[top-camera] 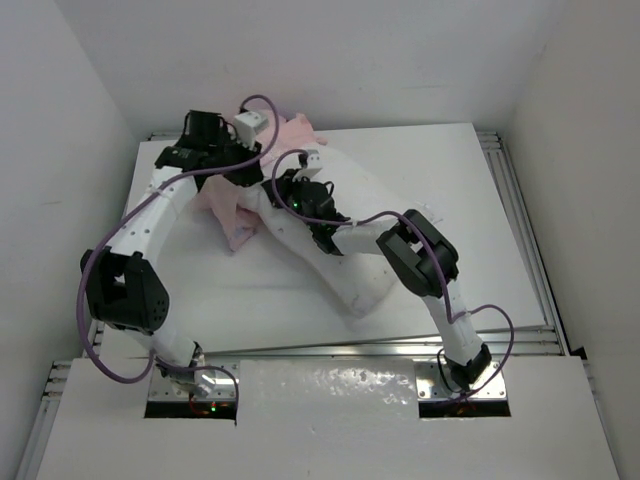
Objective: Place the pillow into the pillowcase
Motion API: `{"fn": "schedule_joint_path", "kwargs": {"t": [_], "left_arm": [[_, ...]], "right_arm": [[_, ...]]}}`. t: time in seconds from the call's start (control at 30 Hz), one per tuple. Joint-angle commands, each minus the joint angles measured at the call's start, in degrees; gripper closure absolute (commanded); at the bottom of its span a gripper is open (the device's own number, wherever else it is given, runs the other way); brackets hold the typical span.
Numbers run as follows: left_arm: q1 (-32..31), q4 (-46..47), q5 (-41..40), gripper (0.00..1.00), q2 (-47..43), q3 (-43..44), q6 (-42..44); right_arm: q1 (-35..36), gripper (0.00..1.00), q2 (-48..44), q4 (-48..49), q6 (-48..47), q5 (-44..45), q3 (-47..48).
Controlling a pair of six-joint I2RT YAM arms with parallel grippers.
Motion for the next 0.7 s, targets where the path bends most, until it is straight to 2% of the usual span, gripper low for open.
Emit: {"fn": "schedule_joint_path", "kwargs": {"t": [0.0, 0.03, 0.07, 0.1, 0.17, 0.2, 0.23, 0.37, 0.4, 0.53, 0.6, 0.63, 0.67], "left_arm": [[4.0, 6.4, -19.3, 0.72, -3.7, 0.4, -4.6], [3.9, 6.8, -22.0, 0.61, -3.5, 0.1, -4.8], [3.8, 7.3, -24.2, 0.55, -3.3, -0.6, -4.8], [3.7, 8.6, -27.1, 0.5, -3.3, -2.4, -4.7], [2.7, 9.3, -27.7, 0.41, -3.2, -3.9, -4.0], [2.3, 10.0, -27.4, 0.39, -3.2, -5.3, -3.5], [1.4, 10.2, -27.0, 0.24, -3.1, -5.7, -3.6], [-0.9, 11.5, -27.9, 0.22, -2.0, -6.4, -3.8], [-1.2, 12.7, -30.7, 0.22, -1.3, -6.5, -3.8], [-2.8, 17.6, -41.2, 0.33, 0.5, -6.8, -2.4], [-4.0, 19.8, -46.6, 0.53, 1.3, -6.7, -0.8], [-4.5, 20.4, -47.6, 0.72, 1.6, -6.7, -0.8], [-4.7, 20.7, -48.3, 0.82, 1.8, -6.7, -0.8]], "right_arm": [[0.3, 1.0, -3.2, 4.9, 3.6, -0.8, -2.8], [0.3, 1.0, -3.1, 5.4, 4.3, -1.3, -2.8], [0.3, 1.0, -3.2, 5.6, 4.5, -1.6, -2.8], [0.3, 1.0, -3.1, 5.9, 4.7, -1.9, -2.9], [0.3, 1.0, -3.1, 5.9, 4.6, -2.3, -2.8], [0.2, 1.0, -3.1, 5.8, 4.5, -2.5, -2.8], [0.3, 1.0, -3.2, 5.7, 4.3, -2.5, -2.9], [0.3, 1.0, -3.8, 6.2, 3.7, -2.5, -4.3], [0.3, 1.0, -4.2, 6.4, 3.4, -2.4, -5.0], [0.5, 1.0, -4.8, 6.9, 1.3, -2.2, -6.6], [0.5, 1.0, -5.2, 6.9, 0.8, -2.0, -7.4], [0.5, 1.0, -5.3, 7.0, 0.5, -2.0, -7.7], [0.6, 1.0, -5.4, 7.1, 0.3, -2.0, -7.9]]}}
